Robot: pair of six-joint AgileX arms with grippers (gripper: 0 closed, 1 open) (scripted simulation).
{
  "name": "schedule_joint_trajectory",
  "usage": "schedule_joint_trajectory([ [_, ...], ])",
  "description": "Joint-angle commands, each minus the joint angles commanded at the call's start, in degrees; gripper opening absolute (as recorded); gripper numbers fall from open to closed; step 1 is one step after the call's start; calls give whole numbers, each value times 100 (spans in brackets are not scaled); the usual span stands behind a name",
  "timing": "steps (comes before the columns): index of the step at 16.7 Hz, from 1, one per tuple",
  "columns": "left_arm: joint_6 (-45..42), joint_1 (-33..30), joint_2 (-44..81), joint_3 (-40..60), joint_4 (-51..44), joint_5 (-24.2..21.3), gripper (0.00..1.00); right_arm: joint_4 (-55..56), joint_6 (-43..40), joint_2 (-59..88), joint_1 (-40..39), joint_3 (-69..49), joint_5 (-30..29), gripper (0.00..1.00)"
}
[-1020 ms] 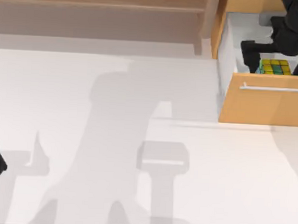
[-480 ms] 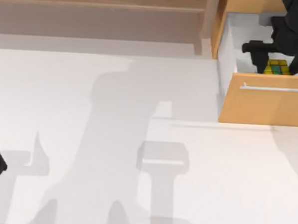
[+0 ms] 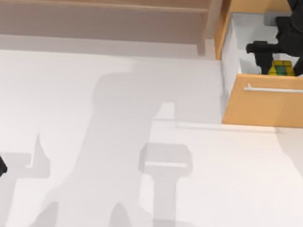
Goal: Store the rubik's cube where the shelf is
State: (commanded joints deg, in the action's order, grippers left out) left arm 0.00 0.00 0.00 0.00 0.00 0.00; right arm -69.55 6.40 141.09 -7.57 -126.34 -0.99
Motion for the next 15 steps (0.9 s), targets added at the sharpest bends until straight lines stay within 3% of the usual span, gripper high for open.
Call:
schedule_joint_trajectory([
  [7, 0, 0, 0, 0, 0, 0, 100, -63, -53, -46, -14, 37, 13, 0],
  [15, 0, 0, 0, 0, 0, 0, 100, -999, -262, -269, 39, -196, 365, 0],
])
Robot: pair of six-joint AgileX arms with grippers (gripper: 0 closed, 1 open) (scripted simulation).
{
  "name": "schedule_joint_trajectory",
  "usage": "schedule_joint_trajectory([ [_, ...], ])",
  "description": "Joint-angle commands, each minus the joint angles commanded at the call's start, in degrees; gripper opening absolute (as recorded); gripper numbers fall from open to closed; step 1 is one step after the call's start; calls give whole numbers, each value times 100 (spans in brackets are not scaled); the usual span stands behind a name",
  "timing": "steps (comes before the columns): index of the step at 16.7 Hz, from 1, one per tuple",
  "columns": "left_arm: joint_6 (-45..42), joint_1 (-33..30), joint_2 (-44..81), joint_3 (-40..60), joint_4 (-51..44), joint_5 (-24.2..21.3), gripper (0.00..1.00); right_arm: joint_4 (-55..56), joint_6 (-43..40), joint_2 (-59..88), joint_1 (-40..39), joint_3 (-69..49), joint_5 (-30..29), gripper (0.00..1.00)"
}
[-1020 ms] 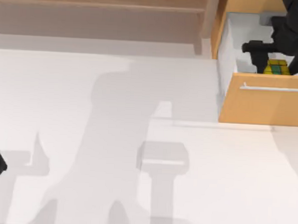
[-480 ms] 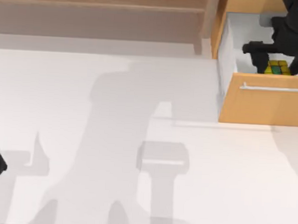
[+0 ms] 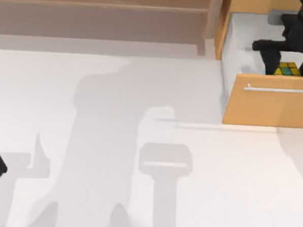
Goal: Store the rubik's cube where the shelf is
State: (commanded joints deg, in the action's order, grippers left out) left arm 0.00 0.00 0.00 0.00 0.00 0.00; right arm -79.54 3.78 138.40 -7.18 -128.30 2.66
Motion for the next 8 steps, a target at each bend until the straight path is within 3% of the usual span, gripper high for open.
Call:
schedule_joint_trajectory([
  [8, 0, 0, 0, 0, 0, 0, 100, 278, 268, 315, -52, -572, -364, 0],
])
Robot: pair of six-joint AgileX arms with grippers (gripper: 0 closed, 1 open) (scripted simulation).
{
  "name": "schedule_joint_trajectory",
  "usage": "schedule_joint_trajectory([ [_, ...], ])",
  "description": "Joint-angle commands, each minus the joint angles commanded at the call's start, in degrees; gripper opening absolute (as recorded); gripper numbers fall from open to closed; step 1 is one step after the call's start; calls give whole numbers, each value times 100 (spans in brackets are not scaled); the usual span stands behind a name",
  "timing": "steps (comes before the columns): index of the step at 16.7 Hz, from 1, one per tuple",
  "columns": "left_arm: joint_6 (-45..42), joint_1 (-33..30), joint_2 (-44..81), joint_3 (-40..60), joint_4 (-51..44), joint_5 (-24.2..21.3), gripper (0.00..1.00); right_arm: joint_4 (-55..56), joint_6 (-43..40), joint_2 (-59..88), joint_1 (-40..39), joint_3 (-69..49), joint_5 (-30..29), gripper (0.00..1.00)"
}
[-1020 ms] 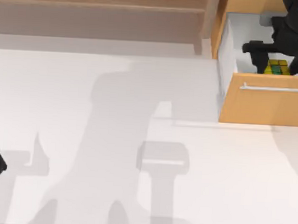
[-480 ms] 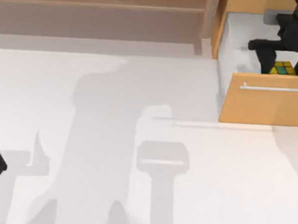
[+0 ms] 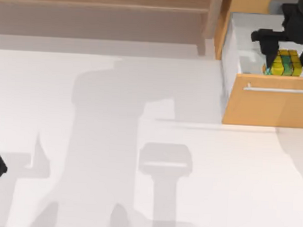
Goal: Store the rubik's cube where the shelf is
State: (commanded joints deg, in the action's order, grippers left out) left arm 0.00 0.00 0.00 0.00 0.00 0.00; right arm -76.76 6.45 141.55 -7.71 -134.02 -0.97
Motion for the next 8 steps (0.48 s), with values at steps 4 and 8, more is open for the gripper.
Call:
schedule_joint_trajectory([
  [4, 0, 0, 0, 0, 0, 0, 100, -5, -6, -72, 12, 88, -14, 0],
  [8, 0, 0, 0, 0, 0, 0, 100, 168, -143, -574, -133, 554, -399, 0],
])
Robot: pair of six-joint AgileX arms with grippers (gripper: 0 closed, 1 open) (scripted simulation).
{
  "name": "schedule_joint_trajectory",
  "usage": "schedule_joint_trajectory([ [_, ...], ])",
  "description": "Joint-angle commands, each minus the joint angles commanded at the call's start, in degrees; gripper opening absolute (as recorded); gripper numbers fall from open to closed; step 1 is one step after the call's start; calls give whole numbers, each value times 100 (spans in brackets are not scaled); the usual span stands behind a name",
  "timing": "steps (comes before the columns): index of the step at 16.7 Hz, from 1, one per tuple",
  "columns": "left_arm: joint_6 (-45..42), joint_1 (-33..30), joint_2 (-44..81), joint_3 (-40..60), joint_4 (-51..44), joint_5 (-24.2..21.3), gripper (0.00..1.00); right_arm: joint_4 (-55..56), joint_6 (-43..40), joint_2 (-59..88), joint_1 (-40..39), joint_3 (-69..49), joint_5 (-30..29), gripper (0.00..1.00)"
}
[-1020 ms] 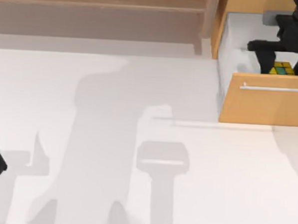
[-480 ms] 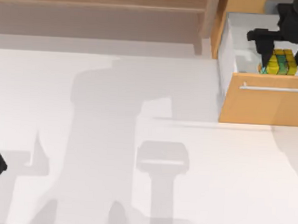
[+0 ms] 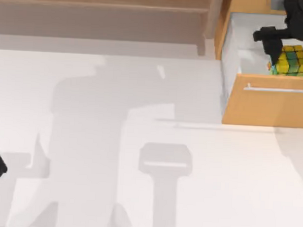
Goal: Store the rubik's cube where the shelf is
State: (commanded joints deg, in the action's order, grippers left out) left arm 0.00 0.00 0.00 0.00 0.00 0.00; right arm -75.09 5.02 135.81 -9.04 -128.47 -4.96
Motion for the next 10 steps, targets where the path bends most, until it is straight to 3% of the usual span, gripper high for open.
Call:
schedule_joint_trajectory([
  [5, 0, 0, 0, 0, 0, 0, 100, 891, -313, -1066, -672, 866, -846, 0],
  [10, 0, 0, 0, 0, 0, 0, 100, 2480, -674, -1882, -1823, 1888, -1766, 0],
])
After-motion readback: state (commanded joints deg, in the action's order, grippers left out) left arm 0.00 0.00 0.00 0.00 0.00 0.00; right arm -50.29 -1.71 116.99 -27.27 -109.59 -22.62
